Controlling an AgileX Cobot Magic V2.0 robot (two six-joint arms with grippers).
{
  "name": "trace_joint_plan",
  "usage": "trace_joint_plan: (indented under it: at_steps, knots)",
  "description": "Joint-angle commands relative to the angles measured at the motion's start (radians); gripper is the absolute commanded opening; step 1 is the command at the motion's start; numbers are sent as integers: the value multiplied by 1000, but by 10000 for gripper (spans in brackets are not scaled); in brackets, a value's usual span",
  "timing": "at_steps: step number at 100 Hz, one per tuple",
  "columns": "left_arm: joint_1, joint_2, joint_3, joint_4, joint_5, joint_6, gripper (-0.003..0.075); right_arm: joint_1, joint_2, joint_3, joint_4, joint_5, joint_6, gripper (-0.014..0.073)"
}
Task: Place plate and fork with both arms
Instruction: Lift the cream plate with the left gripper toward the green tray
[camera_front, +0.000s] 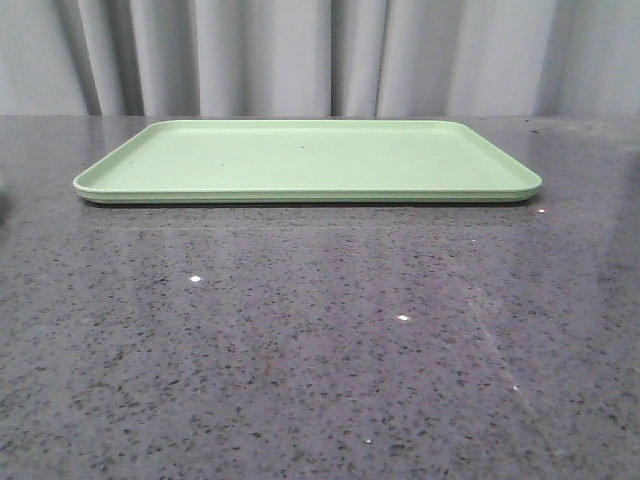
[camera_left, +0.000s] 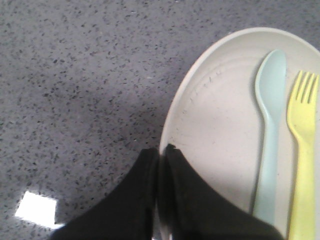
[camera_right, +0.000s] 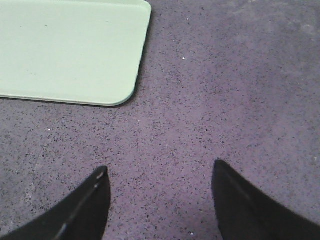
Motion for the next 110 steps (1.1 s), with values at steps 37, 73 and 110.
trace_joint_plan:
  at_steps: [37, 73, 110]
  knots:
    - [1, -56, -103, -310, 58, 117, -20, -5, 11, -35, 3, -63, -4, 457]
    - [-33, -52, -150, -507, 83, 150, -20, -5, 11, -35, 3, -63, -4, 457]
    - [-251, 21, -153, -622, -71, 138, -21, -5, 11, -35, 3, -63, -4, 457]
